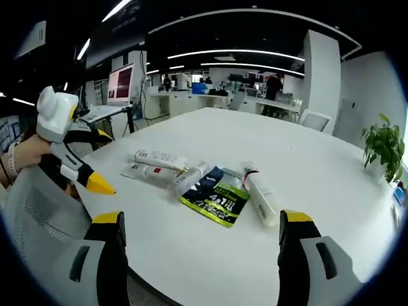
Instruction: Arrange the skincare products in the storage area until every visible bottle or jar stands upright without overlapping.
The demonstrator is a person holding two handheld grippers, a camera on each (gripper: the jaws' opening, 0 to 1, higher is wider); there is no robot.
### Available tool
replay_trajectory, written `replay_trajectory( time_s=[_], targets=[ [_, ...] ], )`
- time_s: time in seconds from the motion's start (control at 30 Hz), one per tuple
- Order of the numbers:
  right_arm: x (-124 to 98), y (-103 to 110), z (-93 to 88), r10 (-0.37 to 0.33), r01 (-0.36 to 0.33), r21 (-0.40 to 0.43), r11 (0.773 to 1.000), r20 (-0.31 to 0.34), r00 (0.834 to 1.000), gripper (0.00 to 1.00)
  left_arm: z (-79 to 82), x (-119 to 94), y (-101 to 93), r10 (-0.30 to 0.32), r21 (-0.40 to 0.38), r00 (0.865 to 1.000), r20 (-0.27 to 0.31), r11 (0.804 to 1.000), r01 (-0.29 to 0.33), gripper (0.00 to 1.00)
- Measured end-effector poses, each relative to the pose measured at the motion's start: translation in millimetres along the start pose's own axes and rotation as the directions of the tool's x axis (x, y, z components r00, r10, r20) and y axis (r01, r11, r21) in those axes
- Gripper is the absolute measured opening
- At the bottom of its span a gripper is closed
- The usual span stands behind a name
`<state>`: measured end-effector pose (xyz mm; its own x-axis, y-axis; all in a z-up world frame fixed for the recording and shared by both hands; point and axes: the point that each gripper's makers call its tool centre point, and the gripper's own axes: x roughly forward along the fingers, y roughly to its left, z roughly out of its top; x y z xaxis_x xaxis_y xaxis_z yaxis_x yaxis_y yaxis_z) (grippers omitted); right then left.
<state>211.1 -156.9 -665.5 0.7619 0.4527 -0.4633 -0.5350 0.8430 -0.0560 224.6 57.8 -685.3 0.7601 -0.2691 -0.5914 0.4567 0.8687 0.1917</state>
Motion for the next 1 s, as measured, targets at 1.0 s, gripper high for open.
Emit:
replay_trajectory(
  time_s=[1.0],
  targets=[
    [4.2, -1.9, 0.3, -0.004, 0.004, -0.02, 1.0, -0.006, 1.0, 1.0, -3.8, 3.1, -3.0, -0.015, 0.016, 1.0, -0.022, 1.0, 0.016, 0.99]
  ],
)
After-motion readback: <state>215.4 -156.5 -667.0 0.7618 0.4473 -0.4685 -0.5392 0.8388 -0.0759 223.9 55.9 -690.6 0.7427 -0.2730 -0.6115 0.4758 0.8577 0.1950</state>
